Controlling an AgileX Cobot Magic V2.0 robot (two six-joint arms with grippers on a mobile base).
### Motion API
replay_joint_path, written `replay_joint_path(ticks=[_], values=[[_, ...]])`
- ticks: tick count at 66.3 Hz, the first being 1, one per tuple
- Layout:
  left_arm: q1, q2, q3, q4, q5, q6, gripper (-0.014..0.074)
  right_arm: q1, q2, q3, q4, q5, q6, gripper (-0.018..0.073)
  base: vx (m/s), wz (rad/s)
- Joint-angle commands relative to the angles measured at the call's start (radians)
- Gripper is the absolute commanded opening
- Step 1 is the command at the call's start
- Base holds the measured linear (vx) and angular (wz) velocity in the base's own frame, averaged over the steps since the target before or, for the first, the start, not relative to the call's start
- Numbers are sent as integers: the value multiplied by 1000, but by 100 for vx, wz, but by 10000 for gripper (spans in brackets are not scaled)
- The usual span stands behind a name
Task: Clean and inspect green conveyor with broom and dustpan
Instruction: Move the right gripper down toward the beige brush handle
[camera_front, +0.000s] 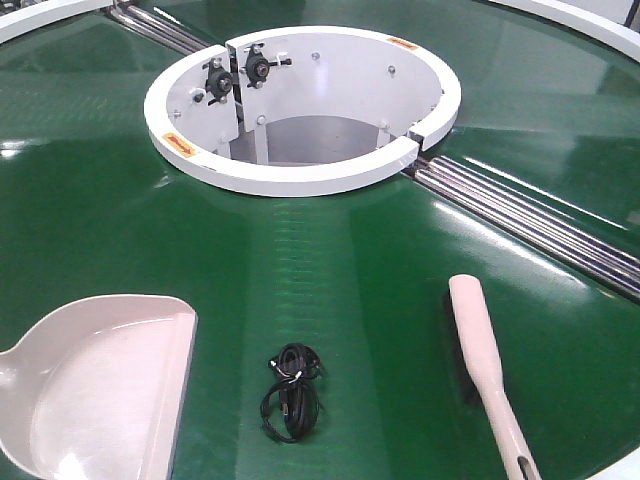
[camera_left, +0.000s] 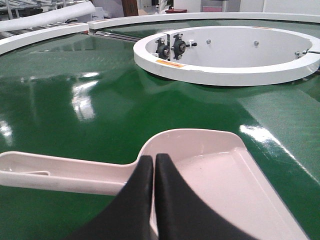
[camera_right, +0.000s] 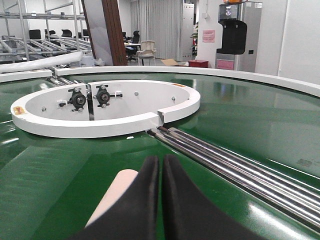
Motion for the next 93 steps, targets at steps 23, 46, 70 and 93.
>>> replay_joint_path(ticks=[23, 46, 70, 93], values=[[2, -14, 23, -2, -74, -7, -23, -5, -6, 12, -7, -72, -6, -5, 0, 0], [2, -14, 23, -2, -75, 8, -23, -5, -6, 12, -7, -72, -6, -5, 0, 0], [1, -14, 23, -10, -96, -2, -23, -5, -6, 11, -7, -129, -6, -5, 0, 0], [1, -14, 10, -137, -441, -3, -23, -5, -6, -16, -2, -384, 8, -5, 0, 0]])
